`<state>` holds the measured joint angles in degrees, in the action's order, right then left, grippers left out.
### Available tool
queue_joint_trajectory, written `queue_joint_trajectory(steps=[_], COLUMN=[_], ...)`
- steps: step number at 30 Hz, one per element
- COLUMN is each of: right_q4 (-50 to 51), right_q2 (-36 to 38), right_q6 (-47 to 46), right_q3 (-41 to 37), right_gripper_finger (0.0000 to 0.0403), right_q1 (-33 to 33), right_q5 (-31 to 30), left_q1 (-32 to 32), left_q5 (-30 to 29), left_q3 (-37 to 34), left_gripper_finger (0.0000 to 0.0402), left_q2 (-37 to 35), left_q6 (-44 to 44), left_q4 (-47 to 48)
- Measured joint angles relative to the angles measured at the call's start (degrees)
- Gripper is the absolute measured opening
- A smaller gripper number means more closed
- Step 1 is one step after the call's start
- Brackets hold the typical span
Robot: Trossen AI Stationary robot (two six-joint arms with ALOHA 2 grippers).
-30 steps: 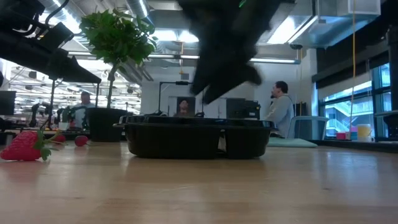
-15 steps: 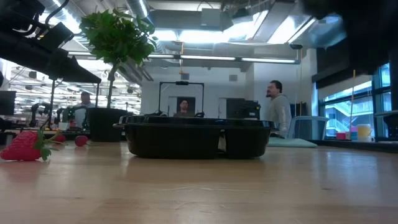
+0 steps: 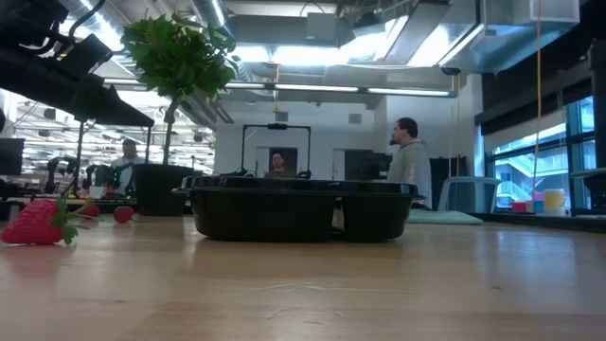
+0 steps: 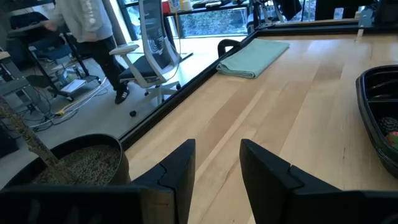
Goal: Pick and placing Produce into tupperware
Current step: Put the bottom blueberry into the left section of the black bin
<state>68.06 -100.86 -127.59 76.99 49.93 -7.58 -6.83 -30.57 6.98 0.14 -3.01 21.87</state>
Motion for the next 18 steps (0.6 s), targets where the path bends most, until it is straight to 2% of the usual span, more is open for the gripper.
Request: queue_joint_trajectory(steps=[7, 18], right_q4=[-1.80, -8.85], right_q2=[0.00, -0.02], right_q6=[-5.72, -5.46], right_q3=[-4.27, -12.47], right_gripper_finger=[0.0146, 0.0145], right_q1=[2.86, 3.25], right_q5=[4.43, 4.81], left_q1=[-0.02, -0.02], left_q5=[0.00, 0.00], left_q3=[-0.02, 0.00], left_gripper_finger=[0.0120, 0.0120], left_q2=[0.02, 0.02], left_q6=[0.48, 1.36], left_q4=[-0.02, 0.00])
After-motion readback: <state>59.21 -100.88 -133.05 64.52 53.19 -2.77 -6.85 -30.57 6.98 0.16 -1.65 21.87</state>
